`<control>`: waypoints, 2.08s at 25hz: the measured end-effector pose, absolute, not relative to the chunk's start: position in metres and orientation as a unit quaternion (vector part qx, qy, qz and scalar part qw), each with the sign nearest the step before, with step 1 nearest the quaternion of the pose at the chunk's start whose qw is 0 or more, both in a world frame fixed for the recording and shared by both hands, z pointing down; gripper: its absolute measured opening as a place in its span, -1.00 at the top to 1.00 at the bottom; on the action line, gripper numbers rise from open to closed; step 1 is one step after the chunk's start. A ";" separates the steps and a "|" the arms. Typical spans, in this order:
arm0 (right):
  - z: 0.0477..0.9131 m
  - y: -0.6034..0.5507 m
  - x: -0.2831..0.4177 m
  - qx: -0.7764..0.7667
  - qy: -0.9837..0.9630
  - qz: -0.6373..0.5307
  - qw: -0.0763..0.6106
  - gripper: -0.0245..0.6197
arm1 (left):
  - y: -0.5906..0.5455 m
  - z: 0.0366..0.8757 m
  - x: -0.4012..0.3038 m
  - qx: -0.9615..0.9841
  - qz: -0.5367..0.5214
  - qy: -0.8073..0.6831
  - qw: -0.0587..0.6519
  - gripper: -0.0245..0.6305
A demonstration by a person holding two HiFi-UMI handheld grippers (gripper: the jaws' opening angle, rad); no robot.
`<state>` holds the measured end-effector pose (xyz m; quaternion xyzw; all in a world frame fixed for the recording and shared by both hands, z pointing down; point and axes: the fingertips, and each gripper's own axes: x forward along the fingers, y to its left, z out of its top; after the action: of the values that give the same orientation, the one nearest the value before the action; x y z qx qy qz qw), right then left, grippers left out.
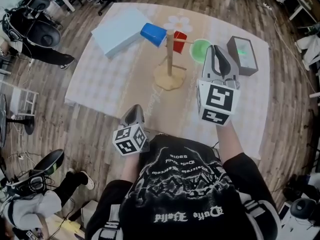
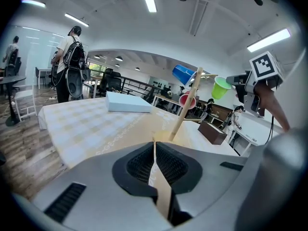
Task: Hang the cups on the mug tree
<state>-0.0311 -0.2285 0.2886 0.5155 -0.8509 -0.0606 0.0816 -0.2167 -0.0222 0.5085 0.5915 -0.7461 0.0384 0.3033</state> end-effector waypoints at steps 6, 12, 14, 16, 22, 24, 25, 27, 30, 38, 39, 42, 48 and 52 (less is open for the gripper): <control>0.283 -0.219 -0.044 0.517 -0.846 -0.101 0.080 0.83 | -0.015 0.516 -0.219 0.588 0.040 -0.747 0.308 0.83; 0.279 -0.210 -0.052 0.523 -0.834 -0.150 0.092 0.82 | -0.011 0.518 -0.220 0.588 0.041 -0.746 0.310 0.83; 0.277 -0.206 -0.057 0.523 -0.828 -0.174 0.099 0.82 | -0.010 0.519 -0.221 0.588 0.041 -0.746 0.310 0.83; 0.275 -0.202 -0.062 0.522 -0.824 -0.192 0.107 0.82 | -0.009 0.518 -0.222 0.589 0.040 -0.745 0.311 0.83; 0.279 -0.196 -0.079 0.516 -0.822 -0.211 0.119 0.81 | -0.007 0.518 -0.227 0.588 0.040 -0.745 0.312 0.83; 0.281 -0.196 -0.084 0.514 -0.823 -0.209 0.122 0.81 | -0.006 0.517 -0.230 0.585 0.039 -0.747 0.313 0.83; 0.282 -0.196 -0.085 0.513 -0.823 -0.209 0.123 0.81 | -0.005 0.517 -0.231 0.584 0.038 -0.748 0.313 0.83; 0.283 -0.196 -0.087 0.513 -0.823 -0.210 0.123 0.81 | -0.004 0.517 -0.233 0.582 0.038 -0.749 0.313 0.83; 0.282 -0.196 -0.091 0.512 -0.822 -0.216 0.124 0.80 | -0.005 0.517 -0.233 0.581 0.039 -0.750 0.314 0.83; 0.286 -0.192 -0.108 0.494 -0.829 -0.231 0.124 0.79 | -0.009 0.517 -0.230 0.584 0.037 -0.749 0.312 0.83; 0.286 -0.191 -0.110 0.492 -0.830 -0.232 0.124 0.78 | -0.009 0.517 -0.229 0.583 0.036 -0.749 0.312 0.83; 0.288 -0.189 -0.115 0.484 -0.834 -0.234 0.124 0.78 | -0.009 0.517 -0.228 0.582 0.034 -0.750 0.312 0.83; 0.295 -0.189 -0.129 0.468 -0.845 -0.226 0.125 0.77 | -0.006 0.519 -0.231 0.575 0.034 -0.754 0.316 0.83; 0.302 -0.190 -0.133 0.460 -0.854 -0.210 0.123 0.78 | -0.005 0.520 -0.234 0.570 0.033 -0.758 0.315 0.83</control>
<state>-0.1330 -0.1899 0.3023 0.4600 -0.8539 -0.2098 0.1235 -0.2342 -0.0047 0.5201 0.5701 -0.7579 0.0330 0.3154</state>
